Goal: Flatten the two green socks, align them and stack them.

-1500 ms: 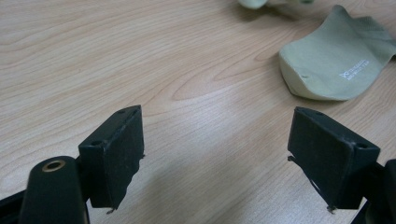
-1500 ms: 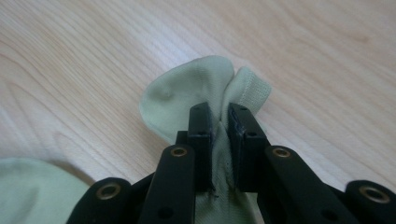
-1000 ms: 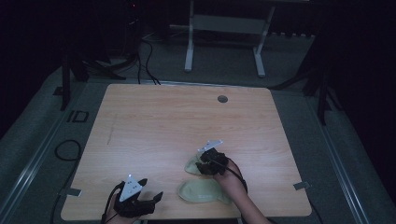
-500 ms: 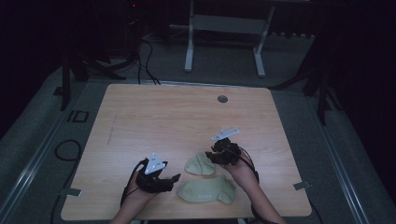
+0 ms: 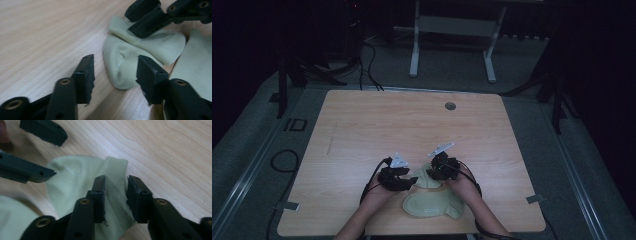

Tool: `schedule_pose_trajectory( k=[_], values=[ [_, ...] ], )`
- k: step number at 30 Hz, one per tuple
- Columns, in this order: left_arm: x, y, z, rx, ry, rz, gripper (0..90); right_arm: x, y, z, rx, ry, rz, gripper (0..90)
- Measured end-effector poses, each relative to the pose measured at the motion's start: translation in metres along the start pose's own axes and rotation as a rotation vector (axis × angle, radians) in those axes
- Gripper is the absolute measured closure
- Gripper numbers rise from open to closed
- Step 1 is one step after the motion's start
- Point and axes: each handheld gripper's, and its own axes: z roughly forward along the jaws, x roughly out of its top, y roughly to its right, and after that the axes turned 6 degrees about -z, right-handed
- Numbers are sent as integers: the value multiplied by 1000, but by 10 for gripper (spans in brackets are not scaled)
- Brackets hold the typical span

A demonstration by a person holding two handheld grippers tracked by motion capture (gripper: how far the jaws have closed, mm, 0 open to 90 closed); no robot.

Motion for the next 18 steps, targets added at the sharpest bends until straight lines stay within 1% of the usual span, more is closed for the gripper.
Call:
schedule_pose_trajectory(
  k=[1,2,3,4,5,6,8,9,10,14,15,18],
  values=[
    [0,0,0,0,0,0,541,-1,-1,2,-2,3,-3,708],
    [1,0,2,1,-2,13,565,-2,-1,2,-1,13,1,716],
    [1,0,2,1,-2,13,590,-3,0,2,3,16,0,735],
    [1,0,3,5,-5,17,590,-3,0,2,3,16,0,735],
    [2,2,3,10,-11,26,662,-3,0,2,3,13,-5,770],
    [3,2,4,18,-14,28,708,-2,-1,1,4,12,-14,789],
    [3,2,4,16,-15,26,782,-2,-3,1,-1,10,-25,811],
    [3,2,4,15,-13,21,819,-2,-4,1,-6,11,-33,817],
    [3,2,5,8,-8,5,853,-2,-5,1,-12,13,-35,824],
    [3,5,6,23,-3,11,865,-3,-6,1,-17,19,-29,831],
    [5,7,6,30,-5,19,869,-3,-6,0,-22,22,-25,840],
    [7,9,4,37,4,25,873,-2,-4,-6,-20,40,-12,841]
  ],
)
